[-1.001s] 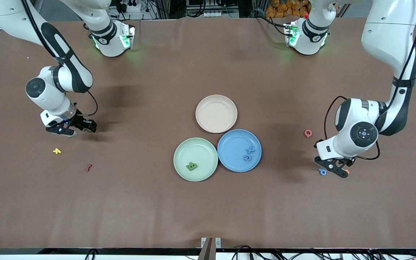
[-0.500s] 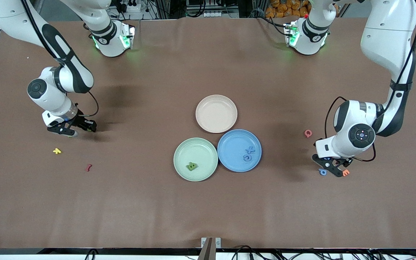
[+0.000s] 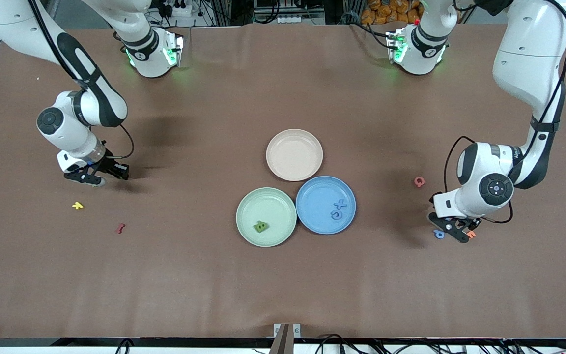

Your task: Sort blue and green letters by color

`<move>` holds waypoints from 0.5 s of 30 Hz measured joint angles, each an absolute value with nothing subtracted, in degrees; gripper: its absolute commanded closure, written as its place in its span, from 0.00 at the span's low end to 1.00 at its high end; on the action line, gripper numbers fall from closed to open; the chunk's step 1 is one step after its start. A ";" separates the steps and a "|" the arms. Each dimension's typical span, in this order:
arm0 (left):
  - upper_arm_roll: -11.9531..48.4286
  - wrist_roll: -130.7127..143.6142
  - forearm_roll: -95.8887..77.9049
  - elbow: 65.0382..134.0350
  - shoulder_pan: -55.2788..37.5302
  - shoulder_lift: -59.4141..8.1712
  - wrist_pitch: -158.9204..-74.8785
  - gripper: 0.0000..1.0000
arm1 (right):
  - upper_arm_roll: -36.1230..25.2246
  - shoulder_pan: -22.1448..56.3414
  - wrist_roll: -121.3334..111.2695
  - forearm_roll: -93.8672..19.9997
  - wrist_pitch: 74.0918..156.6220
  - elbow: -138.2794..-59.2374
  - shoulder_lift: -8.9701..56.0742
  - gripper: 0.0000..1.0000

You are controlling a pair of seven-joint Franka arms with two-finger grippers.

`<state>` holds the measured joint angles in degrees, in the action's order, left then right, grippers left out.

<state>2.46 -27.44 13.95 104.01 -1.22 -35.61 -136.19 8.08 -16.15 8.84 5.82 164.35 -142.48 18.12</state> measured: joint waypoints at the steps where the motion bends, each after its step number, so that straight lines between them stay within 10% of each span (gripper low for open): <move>1: 2.47 -27.62 13.43 104.01 -1.22 -35.61 -136.19 0.00 | 8.13 -16.12 8.86 5.82 164.35 -142.47 18.12 1.00; 15: 2.53 -31.81 7.30 104.01 0.08 -35.77 -136.51 0.00 | 11.03 -12.47 19.90 5.82 164.24 -139.22 18.13 1.00</move>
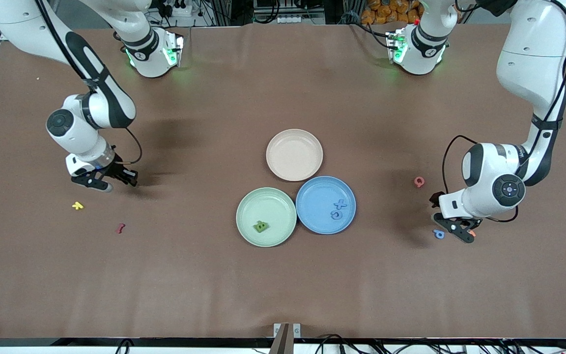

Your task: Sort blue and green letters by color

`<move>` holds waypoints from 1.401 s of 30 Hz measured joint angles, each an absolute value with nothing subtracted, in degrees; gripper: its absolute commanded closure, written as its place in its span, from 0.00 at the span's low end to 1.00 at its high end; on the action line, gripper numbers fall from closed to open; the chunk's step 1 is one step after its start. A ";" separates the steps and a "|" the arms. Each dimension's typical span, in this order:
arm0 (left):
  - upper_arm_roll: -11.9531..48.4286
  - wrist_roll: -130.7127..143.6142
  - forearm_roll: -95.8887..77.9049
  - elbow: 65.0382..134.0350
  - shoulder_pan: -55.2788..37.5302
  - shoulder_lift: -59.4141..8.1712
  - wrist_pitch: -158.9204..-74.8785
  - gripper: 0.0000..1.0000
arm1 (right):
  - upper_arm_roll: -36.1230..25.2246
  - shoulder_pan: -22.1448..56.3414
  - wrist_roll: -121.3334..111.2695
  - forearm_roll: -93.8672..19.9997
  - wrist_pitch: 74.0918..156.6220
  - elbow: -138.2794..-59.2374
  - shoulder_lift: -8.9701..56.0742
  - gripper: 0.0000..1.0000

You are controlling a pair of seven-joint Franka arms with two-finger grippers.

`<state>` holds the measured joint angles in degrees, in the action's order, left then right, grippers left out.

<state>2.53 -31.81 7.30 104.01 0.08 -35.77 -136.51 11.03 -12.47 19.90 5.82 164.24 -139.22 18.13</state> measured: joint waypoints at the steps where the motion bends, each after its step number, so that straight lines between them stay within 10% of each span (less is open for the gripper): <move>1: 2.54 -31.81 7.27 104.01 0.08 -35.84 -136.65 0.00 | 11.37 -11.99 21.09 5.82 163.77 -138.70 18.13 1.00; 18: 2.57 -31.81 7.12 104.03 0.26 -37.26 -138.60 0.00 | 16.93 -6.46 38.97 5.80 147.02 -123.46 18.26 1.00; 42: 2.64 -31.81 6.24 105.19 1.00 -37.46 -141.59 0.28 | 18.07 5.07 60.26 5.78 141.77 -106.70 26.81 1.00</move>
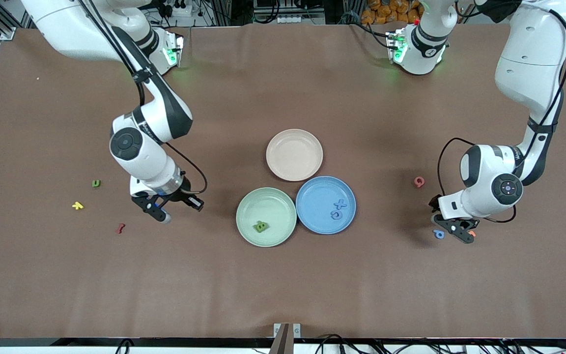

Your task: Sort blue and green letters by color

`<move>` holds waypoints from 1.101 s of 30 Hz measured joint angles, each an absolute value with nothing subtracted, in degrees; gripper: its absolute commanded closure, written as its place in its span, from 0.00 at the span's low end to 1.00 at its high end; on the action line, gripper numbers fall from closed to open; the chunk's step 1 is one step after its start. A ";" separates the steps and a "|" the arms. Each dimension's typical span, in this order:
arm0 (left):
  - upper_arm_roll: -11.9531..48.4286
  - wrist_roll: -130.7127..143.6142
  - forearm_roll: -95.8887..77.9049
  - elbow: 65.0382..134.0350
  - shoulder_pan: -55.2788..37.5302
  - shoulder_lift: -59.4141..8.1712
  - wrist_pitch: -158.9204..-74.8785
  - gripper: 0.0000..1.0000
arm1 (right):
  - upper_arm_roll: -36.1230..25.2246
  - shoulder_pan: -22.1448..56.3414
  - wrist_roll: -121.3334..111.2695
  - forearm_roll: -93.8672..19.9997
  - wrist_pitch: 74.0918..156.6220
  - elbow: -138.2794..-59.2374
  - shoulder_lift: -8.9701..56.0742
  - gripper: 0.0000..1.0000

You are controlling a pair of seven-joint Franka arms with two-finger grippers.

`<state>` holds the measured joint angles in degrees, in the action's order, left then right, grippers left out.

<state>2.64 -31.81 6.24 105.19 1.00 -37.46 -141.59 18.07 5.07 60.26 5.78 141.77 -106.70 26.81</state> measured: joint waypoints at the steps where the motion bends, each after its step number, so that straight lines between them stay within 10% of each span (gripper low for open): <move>1: 2.65 -31.82 6.23 105.19 1.02 -37.46 -141.59 0.29 | 18.07 5.51 60.90 5.78 141.68 -106.04 27.21 1.00; 18: 2.66 -31.83 4.49 105.30 1.37 -37.13 -142.39 0.87 | 17.98 13.31 76.17 5.81 138.71 -91.93 36.89 1.00; 33: 2.66 -31.83 4.32 105.42 1.40 -37.02 -142.49 1.00 | 17.45 16.86 83.64 5.84 138.94 -83.79 44.79 0.94</move>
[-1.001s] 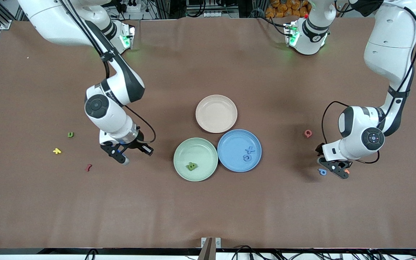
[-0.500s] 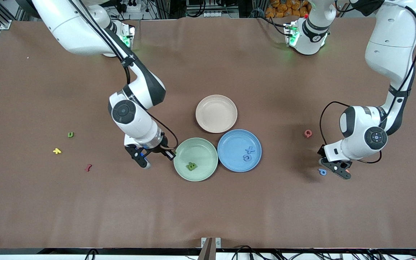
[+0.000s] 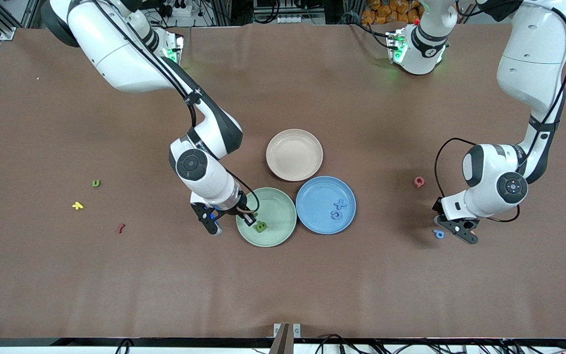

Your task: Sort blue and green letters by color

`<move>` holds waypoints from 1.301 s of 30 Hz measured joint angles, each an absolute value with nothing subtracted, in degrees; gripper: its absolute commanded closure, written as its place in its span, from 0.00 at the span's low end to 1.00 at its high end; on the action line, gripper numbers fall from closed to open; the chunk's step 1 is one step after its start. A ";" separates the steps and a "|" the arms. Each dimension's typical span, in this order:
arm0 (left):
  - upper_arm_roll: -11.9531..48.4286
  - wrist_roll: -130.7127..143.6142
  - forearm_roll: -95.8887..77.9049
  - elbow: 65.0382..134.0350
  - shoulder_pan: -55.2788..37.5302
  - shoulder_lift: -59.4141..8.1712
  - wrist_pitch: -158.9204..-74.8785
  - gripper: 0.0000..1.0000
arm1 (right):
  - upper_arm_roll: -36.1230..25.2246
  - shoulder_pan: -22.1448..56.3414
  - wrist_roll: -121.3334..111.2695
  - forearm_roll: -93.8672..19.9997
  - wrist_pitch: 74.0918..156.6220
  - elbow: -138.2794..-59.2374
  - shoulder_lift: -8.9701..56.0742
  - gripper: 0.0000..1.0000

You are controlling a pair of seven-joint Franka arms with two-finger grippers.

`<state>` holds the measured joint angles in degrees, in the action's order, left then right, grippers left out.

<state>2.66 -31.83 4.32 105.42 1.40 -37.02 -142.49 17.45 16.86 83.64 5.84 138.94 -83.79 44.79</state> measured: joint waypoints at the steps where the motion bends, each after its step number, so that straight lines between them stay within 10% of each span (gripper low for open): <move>1: 2.66 -31.83 4.32 105.43 1.40 -37.01 -142.49 1.00 | 17.45 16.94 83.93 5.84 139.01 -83.53 45.09 0.92; 6: 2.78 -31.83 4.17 105.45 1.36 -36.72 -142.49 1.00 | 17.44 17.45 85.05 5.85 139.40 -82.36 46.44 0.74; 13: 3.12 -31.83 3.84 105.54 1.07 -36.57 -142.49 1.00 | 17.44 18.01 86.57 5.85 139.41 -81.50 47.21 0.02; 39: 3.63 -20.72 2.22 105.13 -4.25 -29.81 -134.46 1.00 | 16.60 14.34 81.63 9.97 136.55 -84.86 43.89 0.00</move>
